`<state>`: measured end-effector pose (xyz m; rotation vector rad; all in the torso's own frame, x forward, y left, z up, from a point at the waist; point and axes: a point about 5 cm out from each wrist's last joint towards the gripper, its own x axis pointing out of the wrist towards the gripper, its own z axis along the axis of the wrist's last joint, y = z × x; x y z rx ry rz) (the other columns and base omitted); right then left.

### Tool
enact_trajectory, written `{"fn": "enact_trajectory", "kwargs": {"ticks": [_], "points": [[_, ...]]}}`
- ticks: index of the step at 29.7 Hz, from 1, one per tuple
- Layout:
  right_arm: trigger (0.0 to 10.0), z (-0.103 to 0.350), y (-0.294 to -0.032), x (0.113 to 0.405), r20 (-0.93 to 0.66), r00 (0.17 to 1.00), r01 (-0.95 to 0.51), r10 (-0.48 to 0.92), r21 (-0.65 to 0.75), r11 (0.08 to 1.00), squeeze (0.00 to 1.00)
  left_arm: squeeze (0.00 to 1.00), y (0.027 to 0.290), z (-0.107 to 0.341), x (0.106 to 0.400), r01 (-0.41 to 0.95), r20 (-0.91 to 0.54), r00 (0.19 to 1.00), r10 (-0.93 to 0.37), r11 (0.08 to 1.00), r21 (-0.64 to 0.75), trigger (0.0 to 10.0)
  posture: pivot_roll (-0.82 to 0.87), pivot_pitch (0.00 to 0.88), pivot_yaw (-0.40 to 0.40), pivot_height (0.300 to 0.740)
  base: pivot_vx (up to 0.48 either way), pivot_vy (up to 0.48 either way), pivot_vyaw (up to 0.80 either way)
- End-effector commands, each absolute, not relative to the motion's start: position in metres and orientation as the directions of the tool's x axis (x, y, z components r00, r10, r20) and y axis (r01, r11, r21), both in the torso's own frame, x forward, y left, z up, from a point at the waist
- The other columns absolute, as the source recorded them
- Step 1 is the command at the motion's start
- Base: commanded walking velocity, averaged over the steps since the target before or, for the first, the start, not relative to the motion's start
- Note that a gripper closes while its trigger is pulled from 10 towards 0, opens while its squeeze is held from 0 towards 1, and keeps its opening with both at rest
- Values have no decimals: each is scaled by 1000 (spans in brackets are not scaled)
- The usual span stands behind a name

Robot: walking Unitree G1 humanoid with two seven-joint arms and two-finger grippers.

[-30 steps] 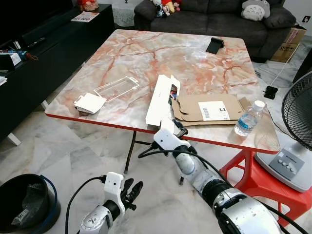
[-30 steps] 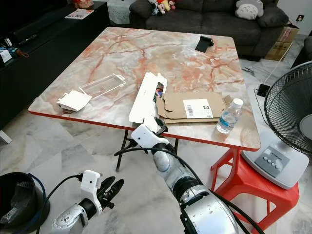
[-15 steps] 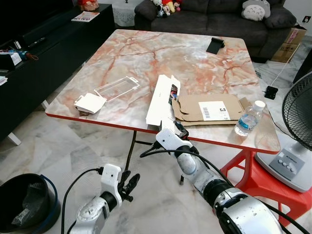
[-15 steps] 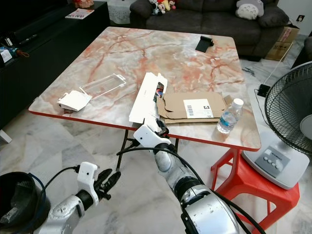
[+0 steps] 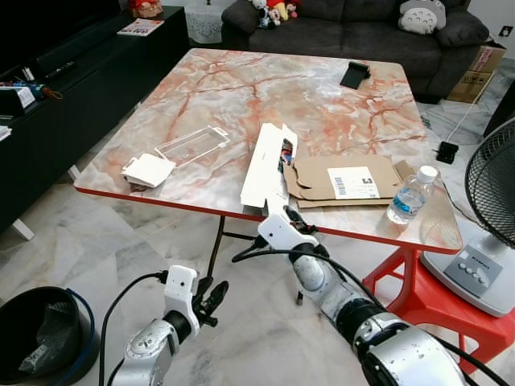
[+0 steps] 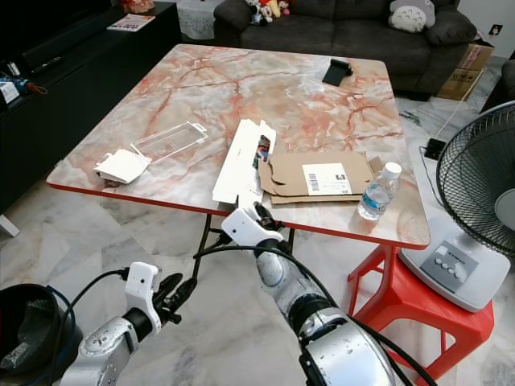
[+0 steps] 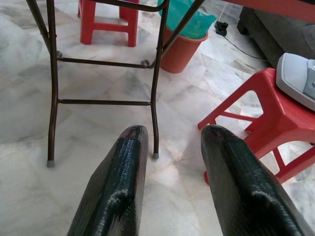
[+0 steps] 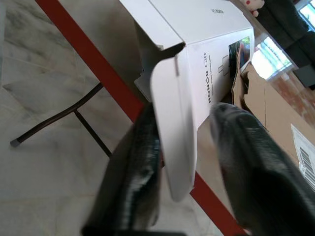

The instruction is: Picking trash to rubbish bin

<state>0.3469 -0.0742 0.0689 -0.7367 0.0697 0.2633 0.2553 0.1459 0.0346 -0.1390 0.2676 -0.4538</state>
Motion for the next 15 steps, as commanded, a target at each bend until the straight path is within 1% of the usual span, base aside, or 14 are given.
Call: {"fn": "enact_trajectory", "kwargs": {"ticks": [1,15], "points": [[0,66,-74,345,-170,961,-275,218,-651,708,0,0,147,36,258,414,-229,863,-451,890,-191,10000,216,90,7,740,0,0,0],[0,65,-75,345,-176,961,-277,214,-634,722,0,0,145,34,258,417,-232,859,-455,887,-196,10000,215,83,8,740,0,0,0]]}}
